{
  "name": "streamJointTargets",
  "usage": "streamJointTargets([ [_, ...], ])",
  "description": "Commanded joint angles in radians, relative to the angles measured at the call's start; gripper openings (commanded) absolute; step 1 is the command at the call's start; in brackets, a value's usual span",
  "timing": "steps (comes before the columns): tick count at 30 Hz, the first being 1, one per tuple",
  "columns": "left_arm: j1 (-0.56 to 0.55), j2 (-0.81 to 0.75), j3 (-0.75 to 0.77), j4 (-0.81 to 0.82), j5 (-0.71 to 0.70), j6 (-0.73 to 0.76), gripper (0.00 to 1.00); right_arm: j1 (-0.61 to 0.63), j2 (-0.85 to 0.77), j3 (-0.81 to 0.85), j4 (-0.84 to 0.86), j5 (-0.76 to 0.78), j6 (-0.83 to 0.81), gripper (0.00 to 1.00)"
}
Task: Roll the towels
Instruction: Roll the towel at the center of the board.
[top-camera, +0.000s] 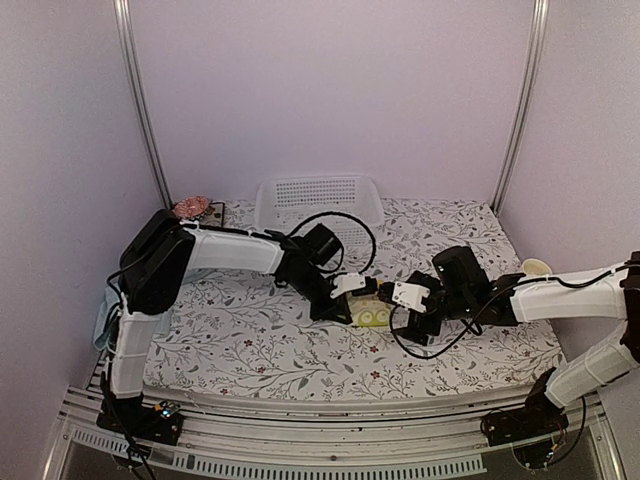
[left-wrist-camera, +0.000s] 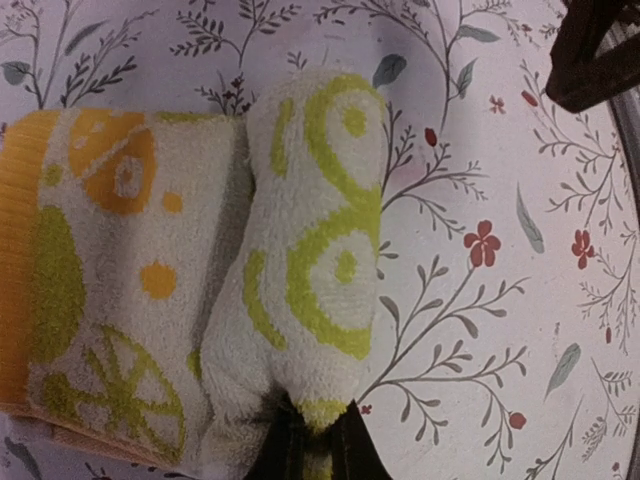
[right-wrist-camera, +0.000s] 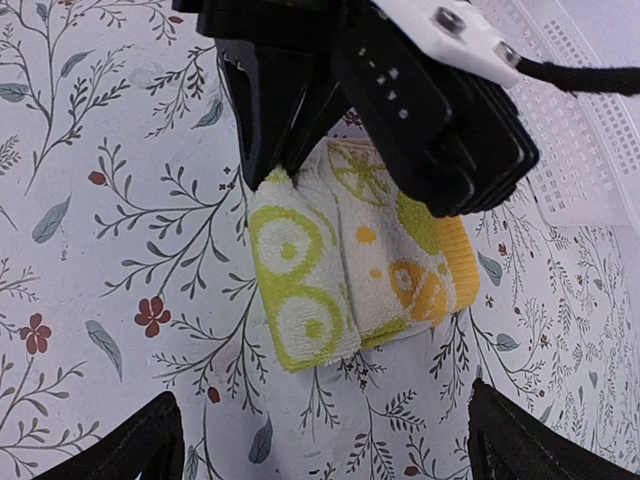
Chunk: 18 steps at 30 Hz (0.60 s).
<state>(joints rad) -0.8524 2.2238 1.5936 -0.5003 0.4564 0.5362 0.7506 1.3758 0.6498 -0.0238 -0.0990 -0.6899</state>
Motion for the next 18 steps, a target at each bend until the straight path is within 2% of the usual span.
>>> streamJointTargets([
  [1, 0.004, 0.098, 0.014, -0.206, 0.044, -0.044, 0.0, 0.043, 0.033, 0.027, 0.062, 0.021, -0.072, 0.96],
  [9, 0.013, 0.147, 0.085, -0.281, 0.085, -0.072, 0.0, 0.111, 0.151, 0.072, 0.082, 0.047, -0.092, 0.85],
  [18, 0.024, 0.155, 0.096, -0.296, 0.112, -0.083, 0.0, 0.157, 0.234, 0.077, 0.15, 0.158, -0.081, 0.79],
])
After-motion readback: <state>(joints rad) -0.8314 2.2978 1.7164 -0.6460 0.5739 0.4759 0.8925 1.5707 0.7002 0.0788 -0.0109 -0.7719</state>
